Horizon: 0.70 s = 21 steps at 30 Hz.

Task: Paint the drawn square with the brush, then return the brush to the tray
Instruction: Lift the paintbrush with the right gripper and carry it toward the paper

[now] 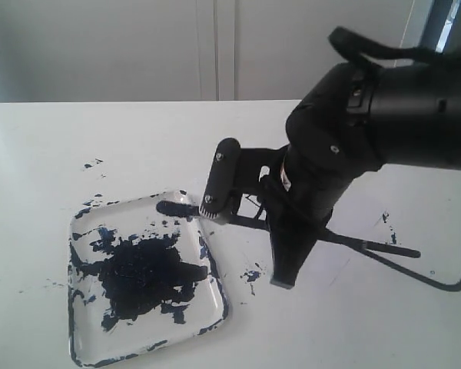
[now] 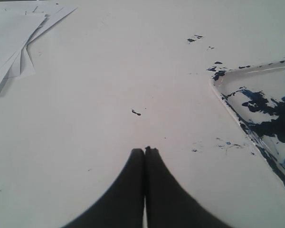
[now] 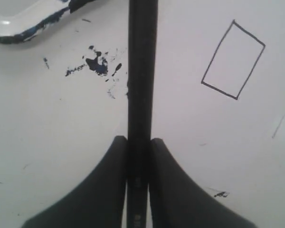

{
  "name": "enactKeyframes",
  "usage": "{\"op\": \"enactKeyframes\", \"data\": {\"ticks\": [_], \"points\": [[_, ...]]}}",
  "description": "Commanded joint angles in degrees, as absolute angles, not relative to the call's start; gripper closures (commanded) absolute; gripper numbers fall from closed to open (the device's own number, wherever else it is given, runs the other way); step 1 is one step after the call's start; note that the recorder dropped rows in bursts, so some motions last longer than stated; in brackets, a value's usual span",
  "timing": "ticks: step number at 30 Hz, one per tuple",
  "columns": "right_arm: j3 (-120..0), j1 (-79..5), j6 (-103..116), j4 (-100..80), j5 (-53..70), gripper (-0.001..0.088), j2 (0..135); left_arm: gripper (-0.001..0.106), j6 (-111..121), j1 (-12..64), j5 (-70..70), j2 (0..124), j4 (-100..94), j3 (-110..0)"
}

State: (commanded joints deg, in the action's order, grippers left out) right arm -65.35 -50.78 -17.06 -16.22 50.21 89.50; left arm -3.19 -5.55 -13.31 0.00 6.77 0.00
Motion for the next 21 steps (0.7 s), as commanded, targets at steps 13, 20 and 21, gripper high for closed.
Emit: {"op": "enactKeyframes", "data": {"ticks": [13,20,21], "points": [[-69.21,-49.54,-6.67,-21.07,69.96,0.0868,87.61,0.105,-3.19,-5.55,-13.31,0.0,6.77,0.0],[-69.21,-44.67,-6.67,-23.04,69.96,0.0868,87.61,0.105,-3.19,-5.55,-13.31,0.0,6.77,0.0],[-69.21,-44.28,-6.67,-23.04,69.96,0.0868,87.61,0.105,-3.19,-5.55,-13.31,0.0,6.77,0.0]]}}
